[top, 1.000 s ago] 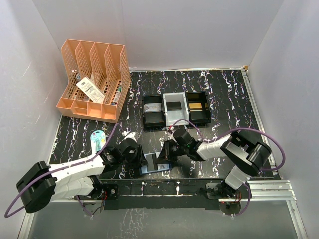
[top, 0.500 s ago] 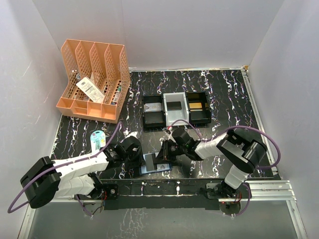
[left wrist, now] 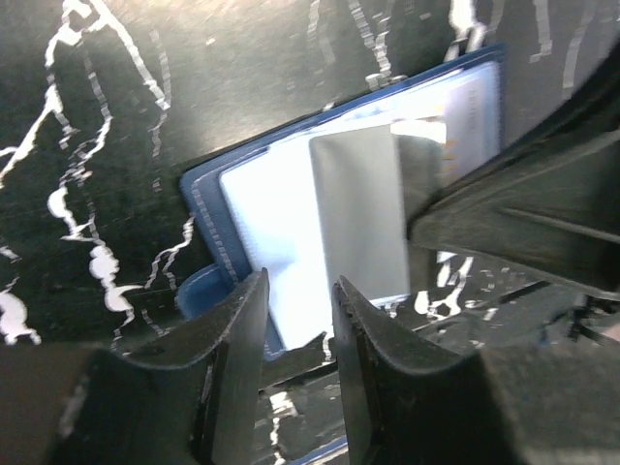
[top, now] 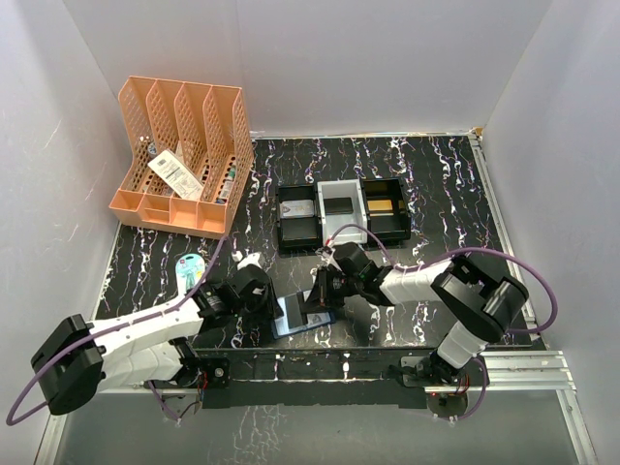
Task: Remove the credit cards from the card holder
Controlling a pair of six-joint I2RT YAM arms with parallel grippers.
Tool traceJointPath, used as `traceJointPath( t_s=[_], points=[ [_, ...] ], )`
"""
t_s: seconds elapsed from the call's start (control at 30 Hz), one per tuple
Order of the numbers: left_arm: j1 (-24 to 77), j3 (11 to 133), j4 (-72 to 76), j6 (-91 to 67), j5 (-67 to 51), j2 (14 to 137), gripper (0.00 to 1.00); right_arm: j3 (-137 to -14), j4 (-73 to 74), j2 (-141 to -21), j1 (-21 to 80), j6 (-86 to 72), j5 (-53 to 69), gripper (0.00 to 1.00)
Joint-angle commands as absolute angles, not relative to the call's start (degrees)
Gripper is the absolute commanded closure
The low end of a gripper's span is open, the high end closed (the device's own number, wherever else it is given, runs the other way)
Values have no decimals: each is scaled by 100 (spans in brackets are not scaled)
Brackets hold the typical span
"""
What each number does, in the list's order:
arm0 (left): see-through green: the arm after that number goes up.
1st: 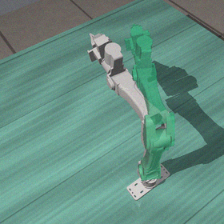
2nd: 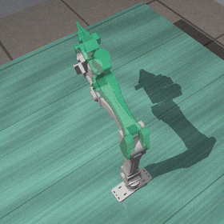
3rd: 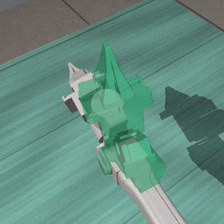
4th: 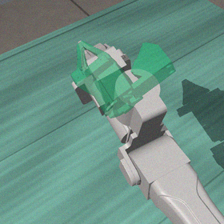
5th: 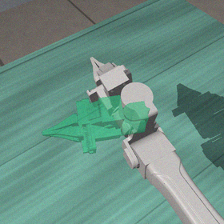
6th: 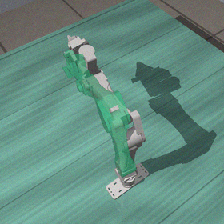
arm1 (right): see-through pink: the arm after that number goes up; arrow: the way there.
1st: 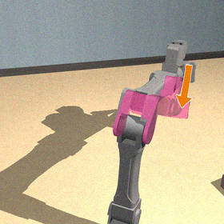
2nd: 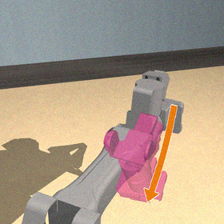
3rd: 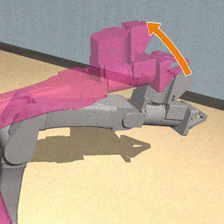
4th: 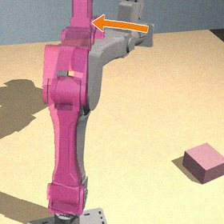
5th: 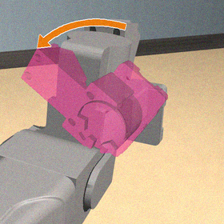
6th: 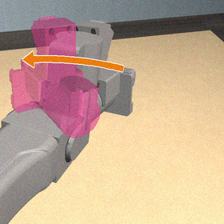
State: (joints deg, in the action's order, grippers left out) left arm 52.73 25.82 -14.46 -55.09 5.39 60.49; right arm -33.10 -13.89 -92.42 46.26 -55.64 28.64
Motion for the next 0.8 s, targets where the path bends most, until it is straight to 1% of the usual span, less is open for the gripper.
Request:
traceJointPath(
  t_s=[0.0, 0.13, 0.2, 0.3, 0.37, 0.43, 0.5, 0.6, 0.7, 0.77],
  points=[
    [5309, 2792, -751, -5532, 412, 5708, 66, -3082, -1651, -8989, 4588, -5704, 2720, 98],
    [5309, 2802, -30, -5418, -112, 5826, 61, -2717, -2218, -8931, 4588, -6141, 2763, 97],
    [5309, 2790, 148, -5457, -228, 6055, 62, -2603, -2418, -8935, 4588, -6279, 2792, 97],
    [5309, 2653, 123, -5609, -134, 6402, 67, -2607, -2405, -8979, 4588, -6257, 2803, 96],
    [5315, 2539, -158, -5655, 173, 6603, 68, -2640, -2344, -8996, 4588, -6213, 2810, 96],
    [5303, 2476, -578, -5750, 439, 6881, 72, -2686, -2228, -8995, 4583, -6169, 2775, 95],
    [5306, 2501, -719, -5660, 452, 7104, 76, -2736, -2160, -8972, 4588, -6109, 2772, 94],
    [5313, 2430, -539, -5617, 239, 7206, 81, -2875, -2021, -8986, 4588, -6013, 2796, 88],
    [5309, 2418, -520, -5559, 269, 7154, 84, -3047, -1828, -8998, 4588, -5877, 2767, 80],
    [5309, 2442, -632, -5531, 325, 7104, 85, -3171, -1711, -8997, 4587, -5802, 2725, 79]
  ],
)
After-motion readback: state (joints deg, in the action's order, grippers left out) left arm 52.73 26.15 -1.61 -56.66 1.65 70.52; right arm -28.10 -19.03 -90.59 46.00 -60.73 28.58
